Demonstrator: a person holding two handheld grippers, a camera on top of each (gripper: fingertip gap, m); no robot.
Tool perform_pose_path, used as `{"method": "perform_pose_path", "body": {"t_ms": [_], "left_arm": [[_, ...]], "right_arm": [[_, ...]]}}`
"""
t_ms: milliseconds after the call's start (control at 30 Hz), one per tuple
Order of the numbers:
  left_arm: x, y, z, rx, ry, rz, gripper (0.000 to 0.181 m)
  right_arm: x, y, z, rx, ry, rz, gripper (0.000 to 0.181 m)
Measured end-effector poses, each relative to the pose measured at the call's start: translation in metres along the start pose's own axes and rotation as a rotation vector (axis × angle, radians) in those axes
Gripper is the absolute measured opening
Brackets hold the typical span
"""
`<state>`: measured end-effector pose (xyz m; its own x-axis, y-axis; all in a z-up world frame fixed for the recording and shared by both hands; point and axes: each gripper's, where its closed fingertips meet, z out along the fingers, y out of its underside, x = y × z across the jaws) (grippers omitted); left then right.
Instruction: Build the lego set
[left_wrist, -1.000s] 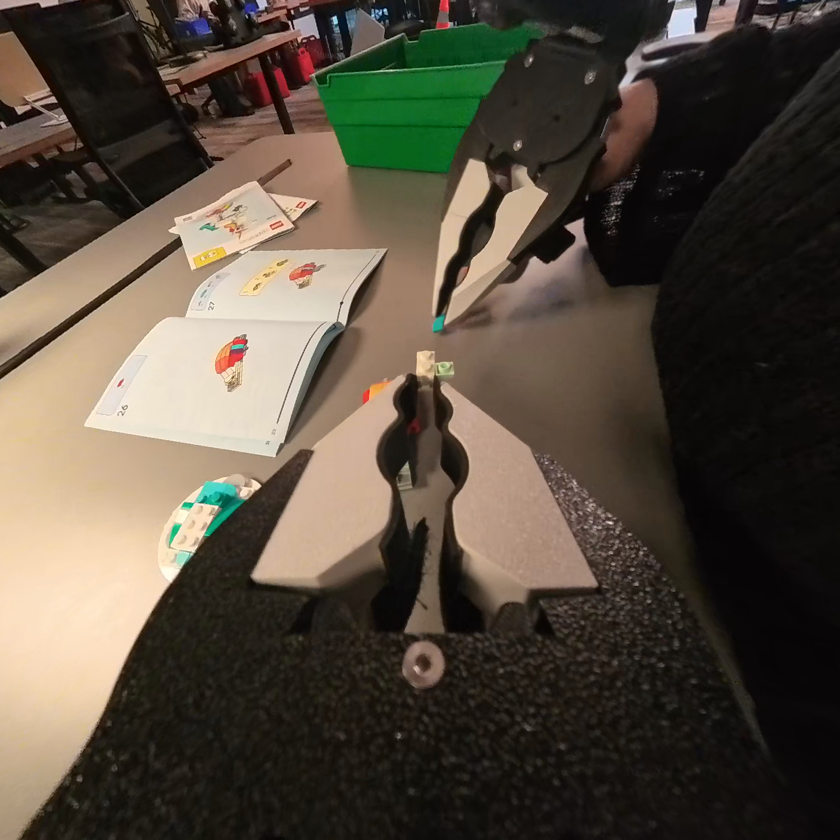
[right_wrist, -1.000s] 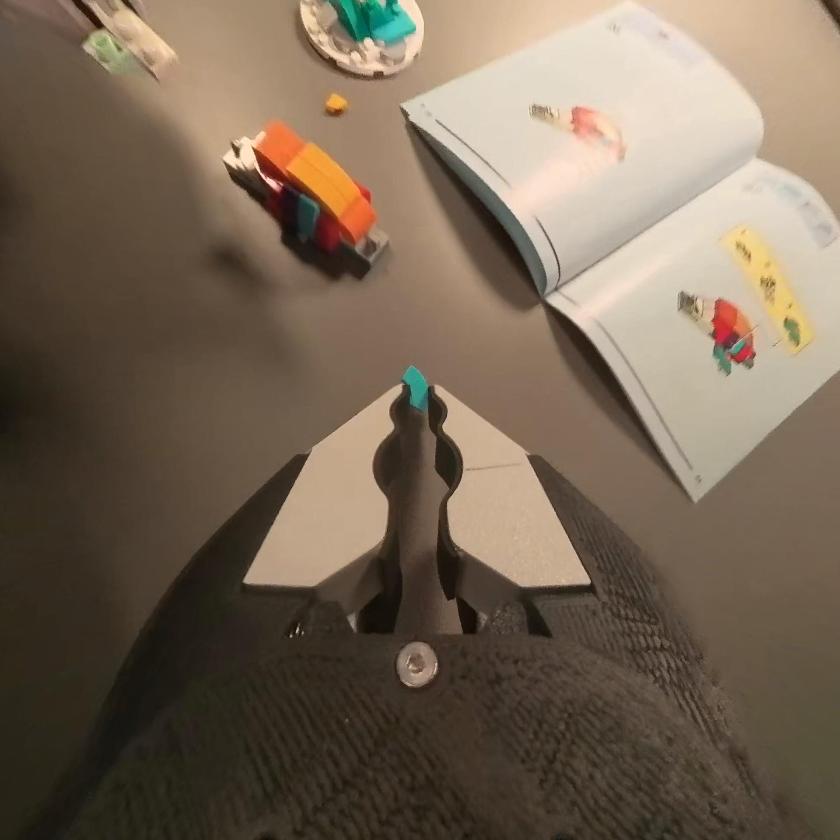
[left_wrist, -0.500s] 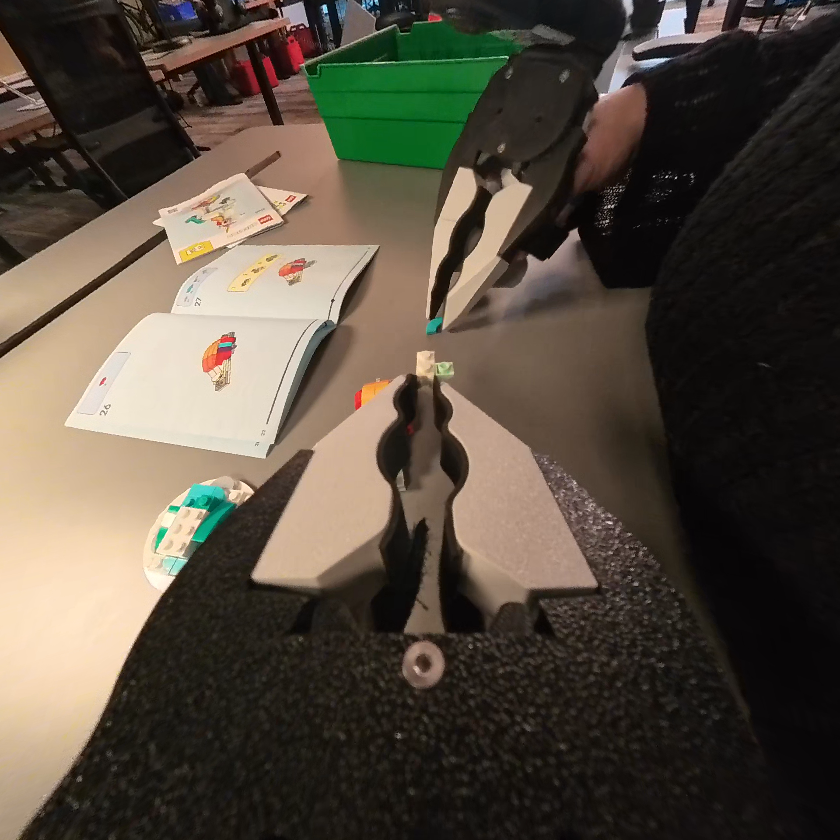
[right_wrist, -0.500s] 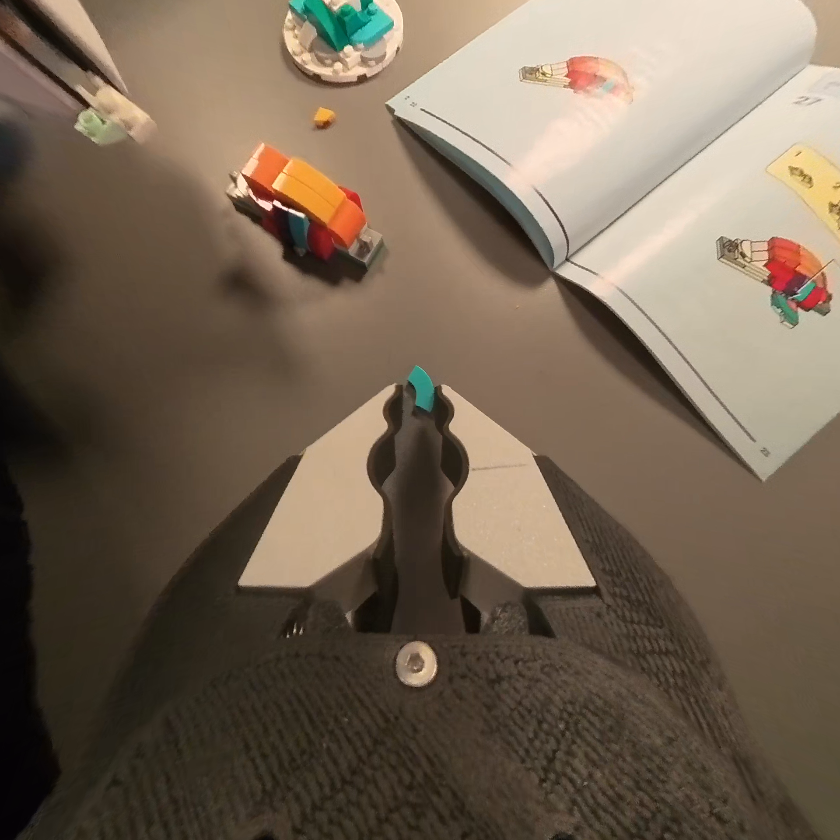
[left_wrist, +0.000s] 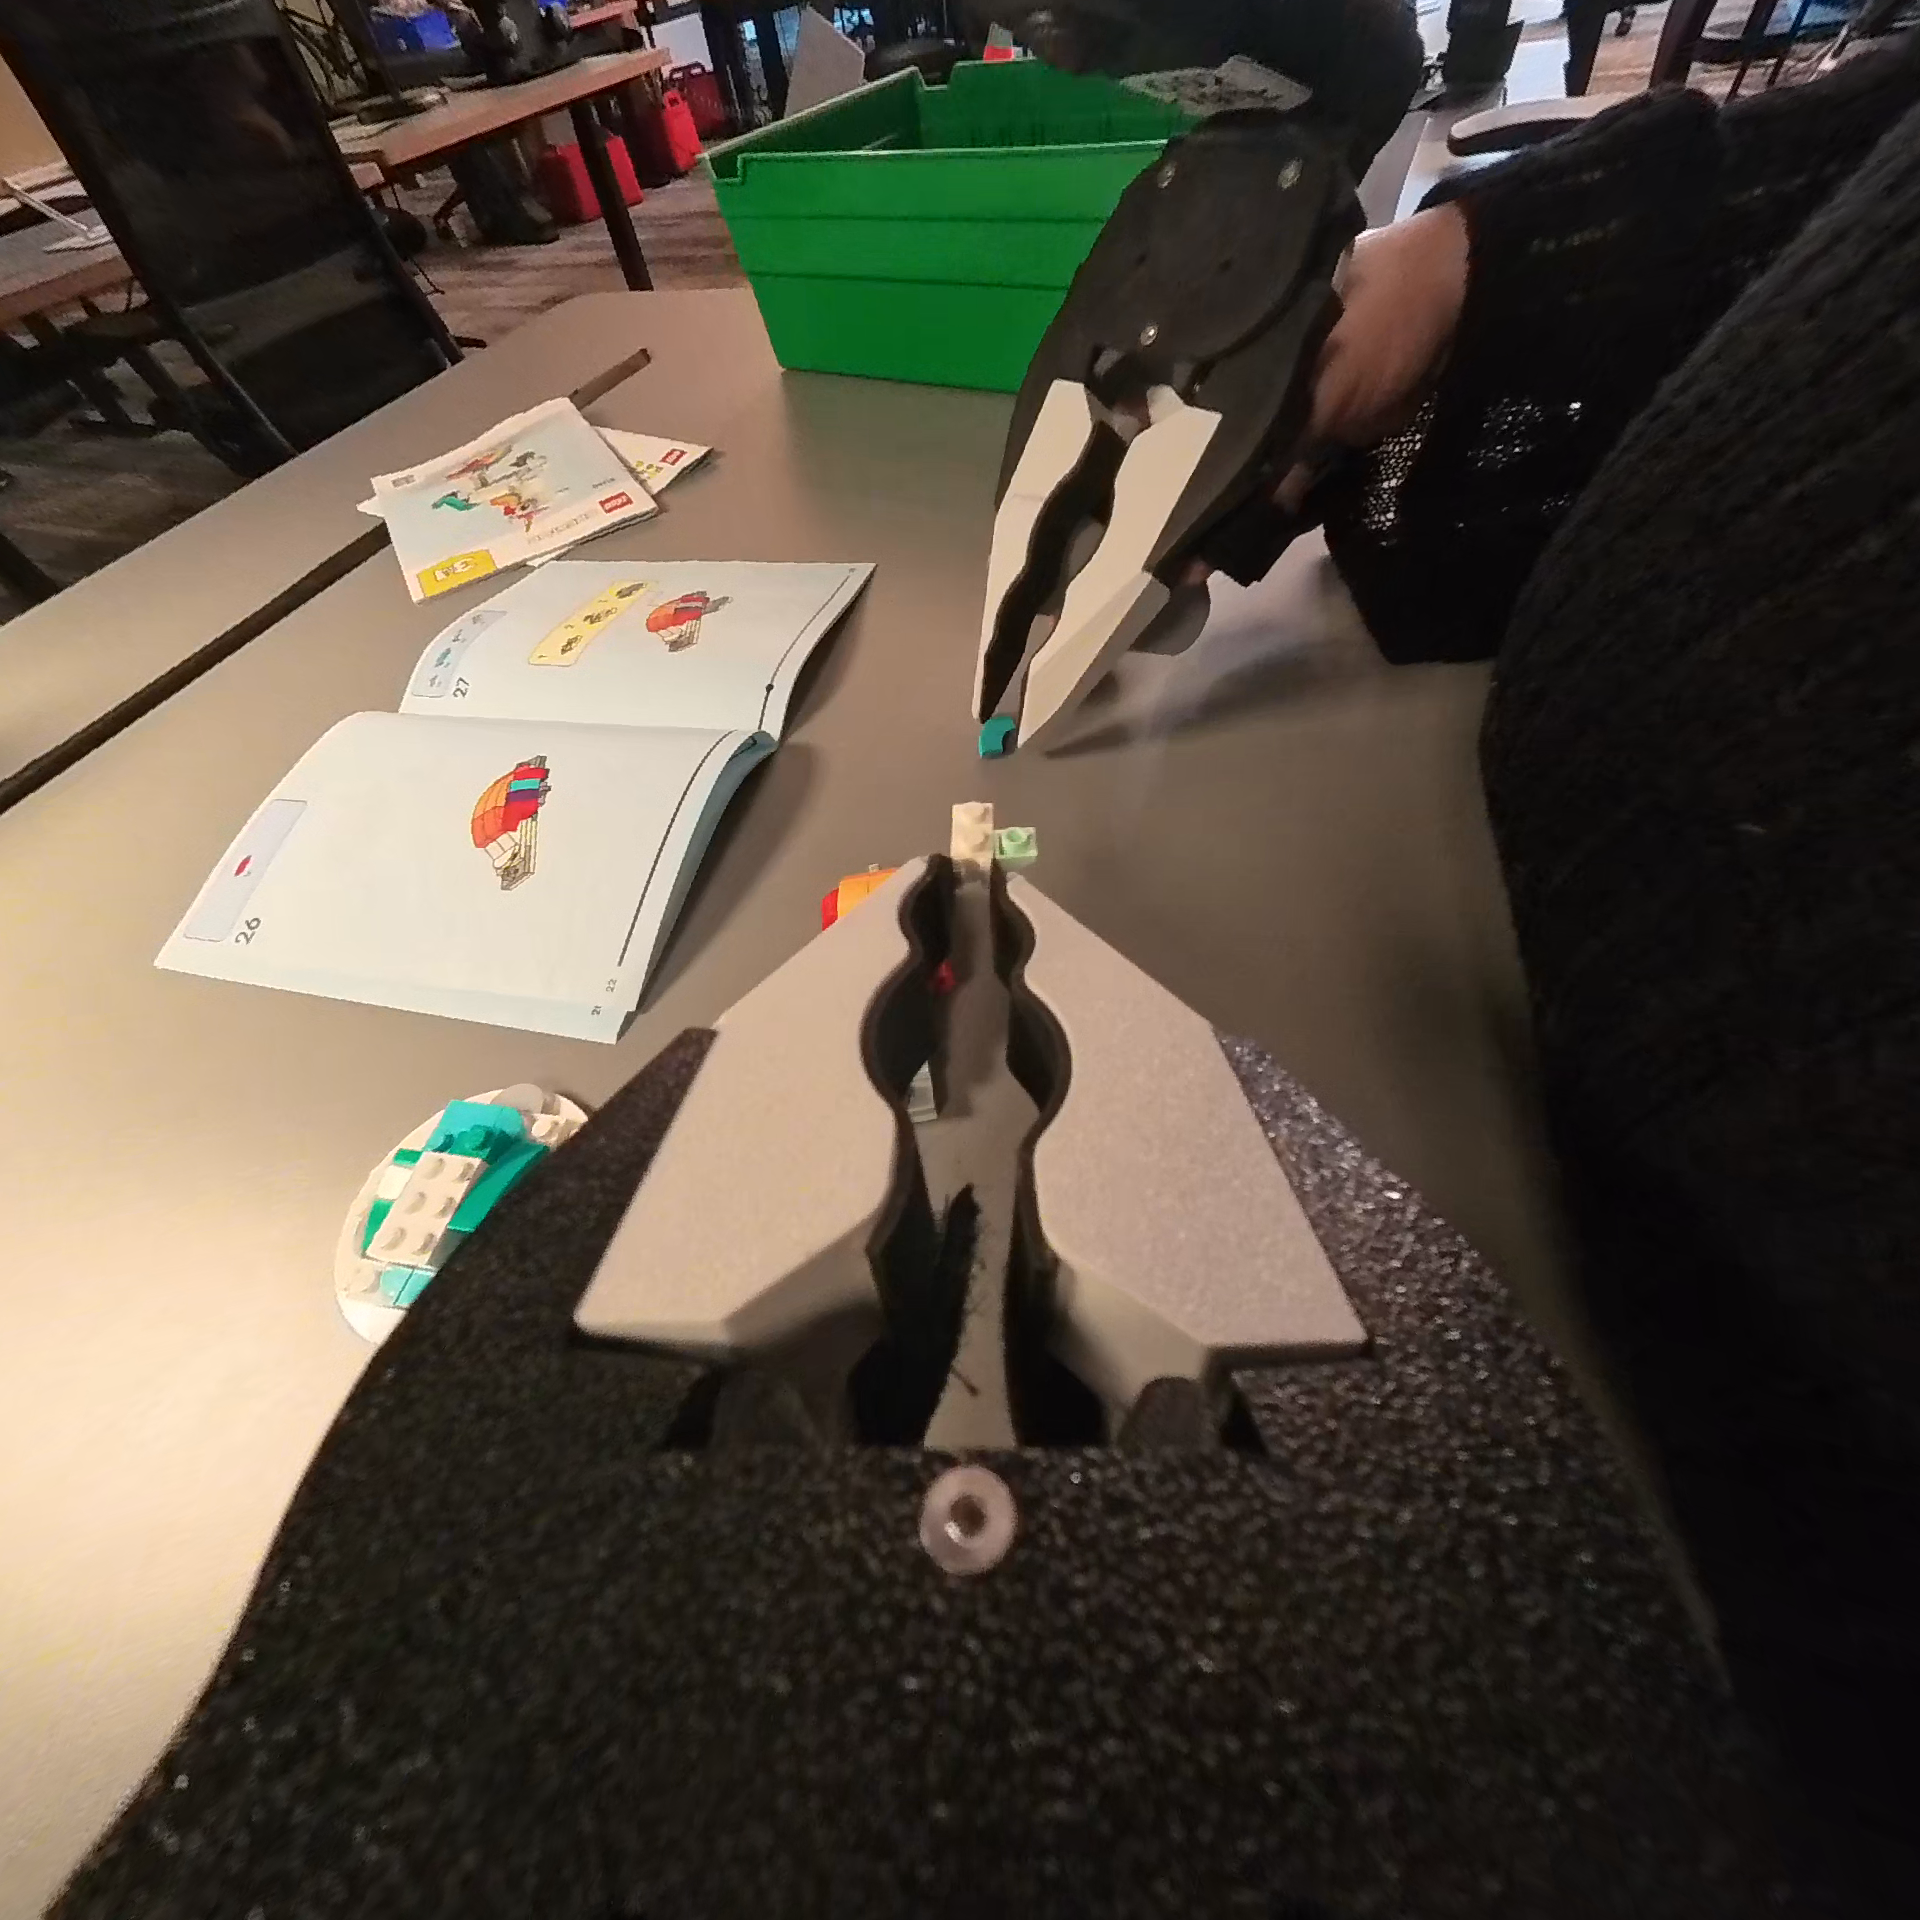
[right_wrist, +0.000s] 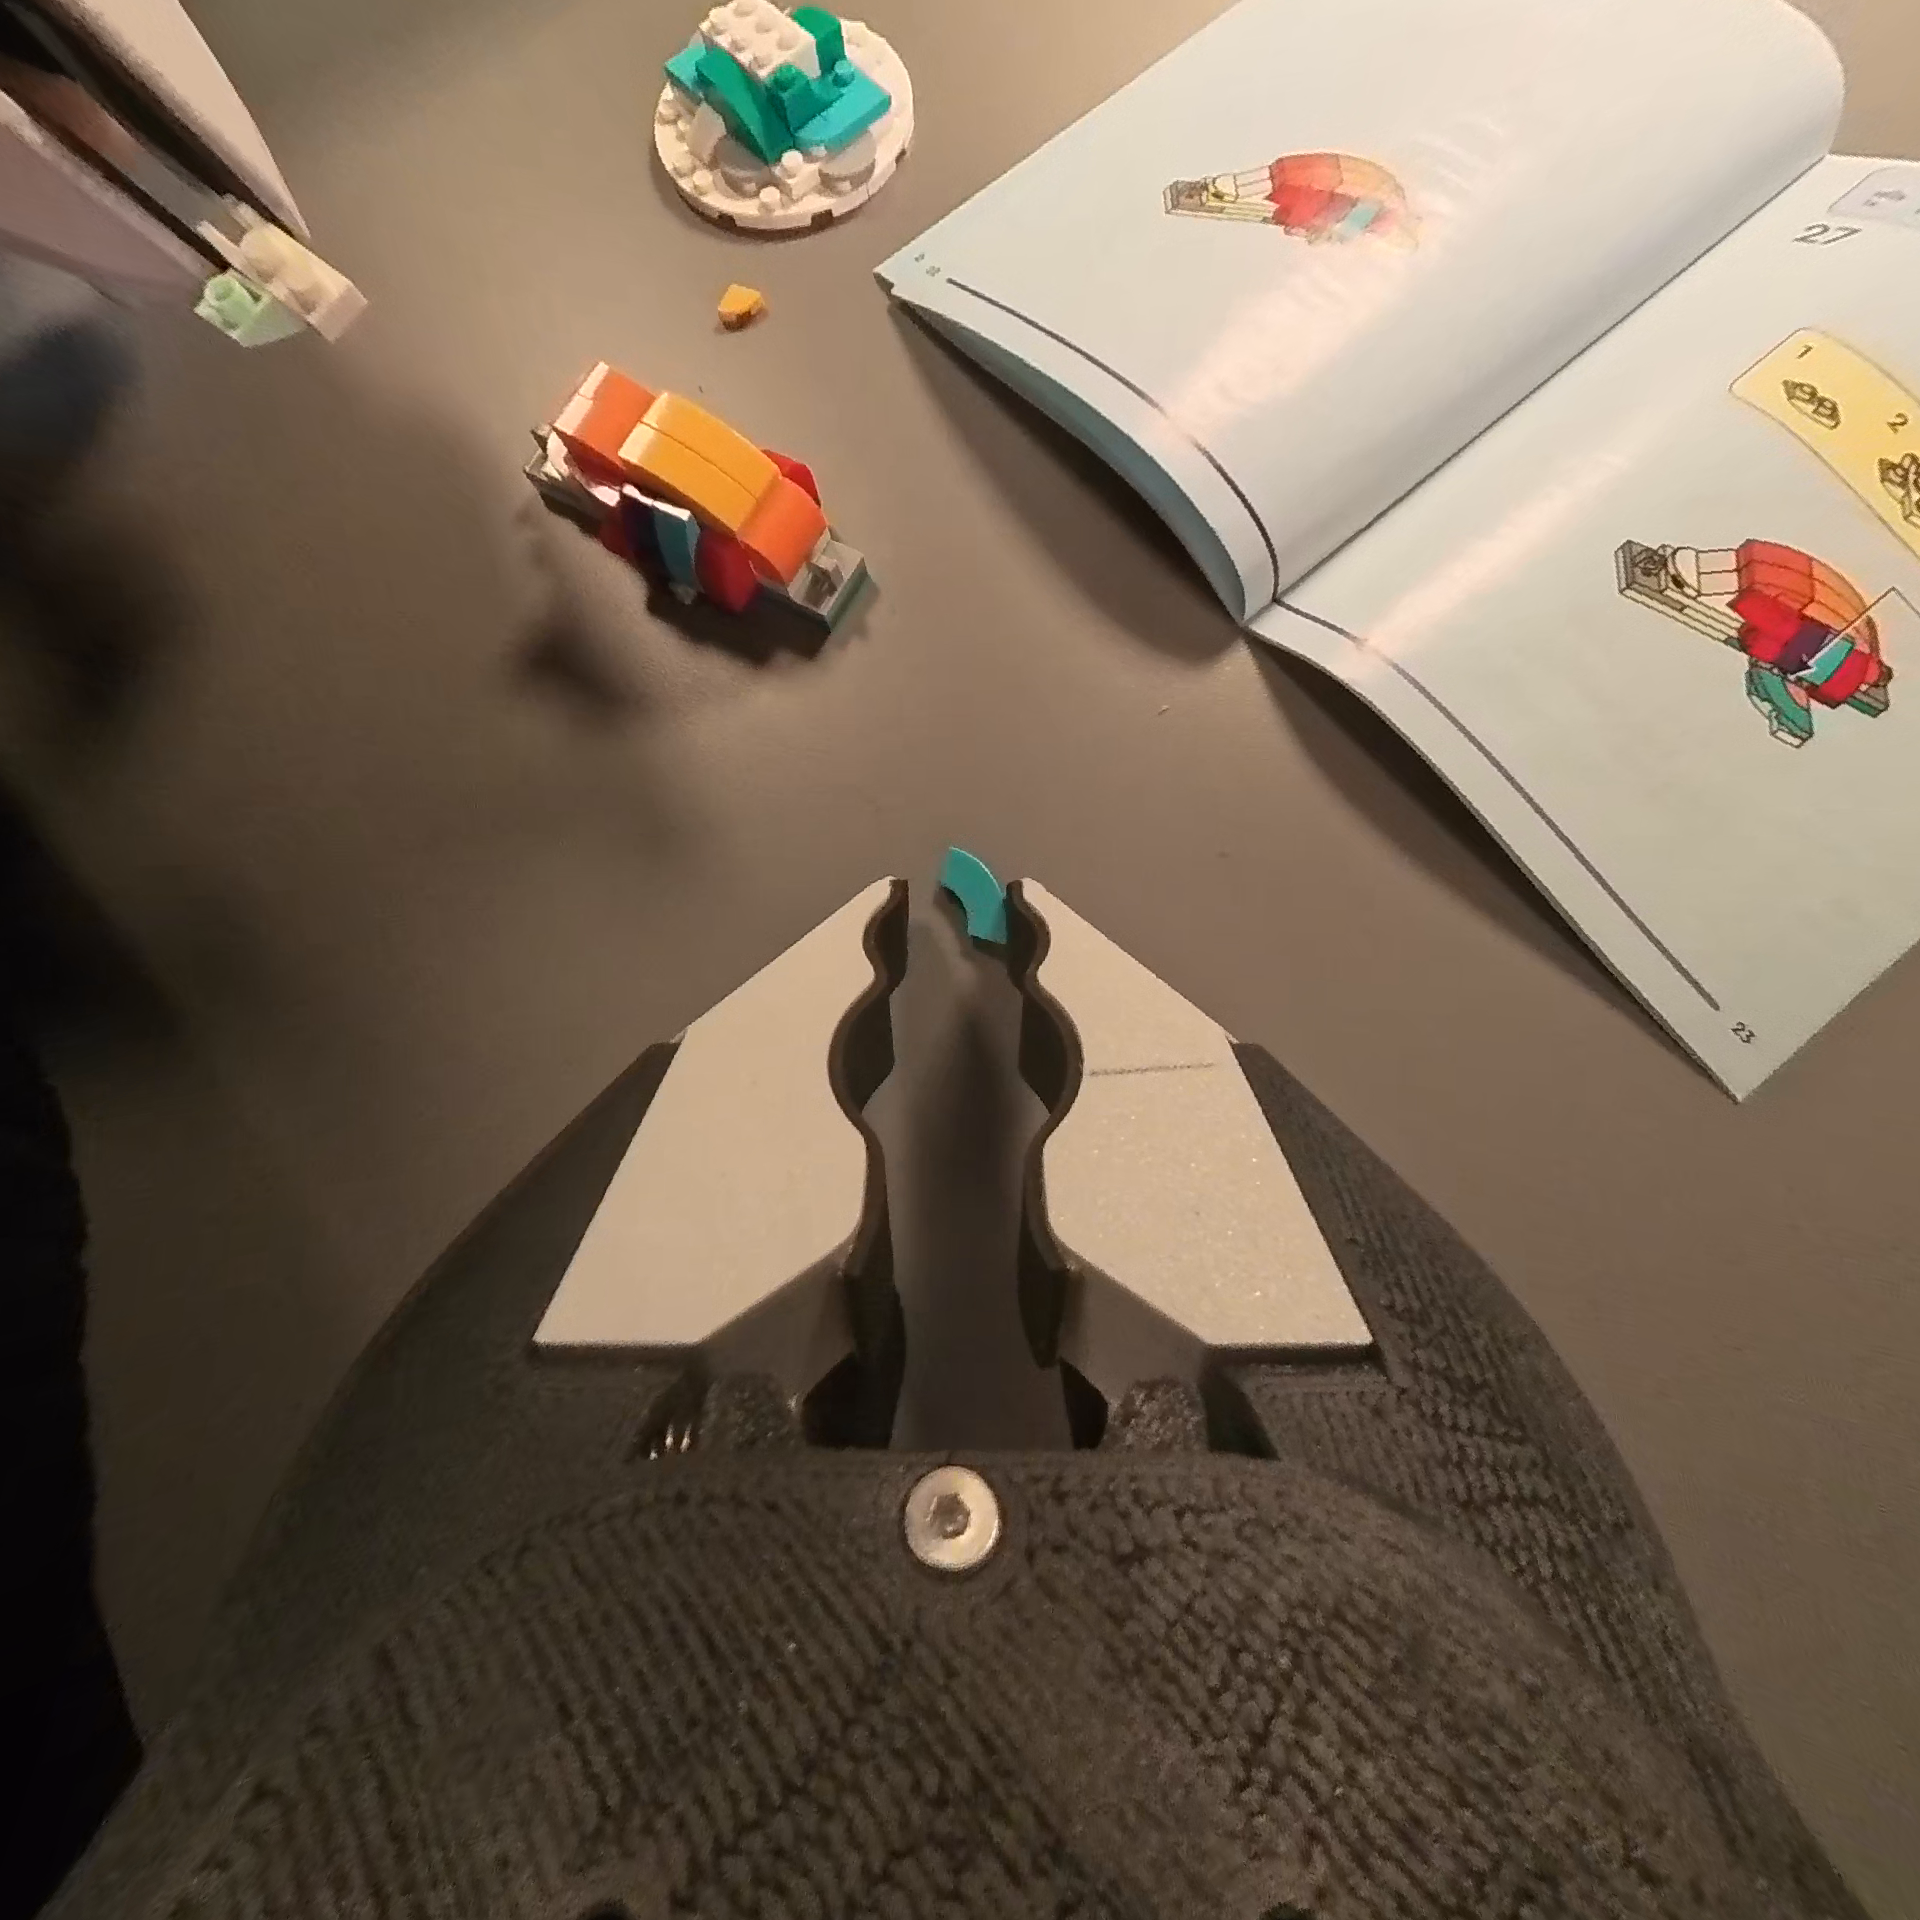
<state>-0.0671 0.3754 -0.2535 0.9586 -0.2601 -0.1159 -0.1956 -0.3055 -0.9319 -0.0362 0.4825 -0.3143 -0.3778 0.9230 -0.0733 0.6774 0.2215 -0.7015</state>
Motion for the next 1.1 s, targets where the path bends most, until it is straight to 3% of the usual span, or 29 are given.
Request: {"method": "perform_pose_path", "body": {"t_ms": [1100], "left_arm": [[0.0004,0.0033,-0.0025,-0.001,-0.013,-0.004,0.004]], "right_arm": [[0.0002,0.0037,0.0007,0.030,-0.001,-0.058,0.021]]}}
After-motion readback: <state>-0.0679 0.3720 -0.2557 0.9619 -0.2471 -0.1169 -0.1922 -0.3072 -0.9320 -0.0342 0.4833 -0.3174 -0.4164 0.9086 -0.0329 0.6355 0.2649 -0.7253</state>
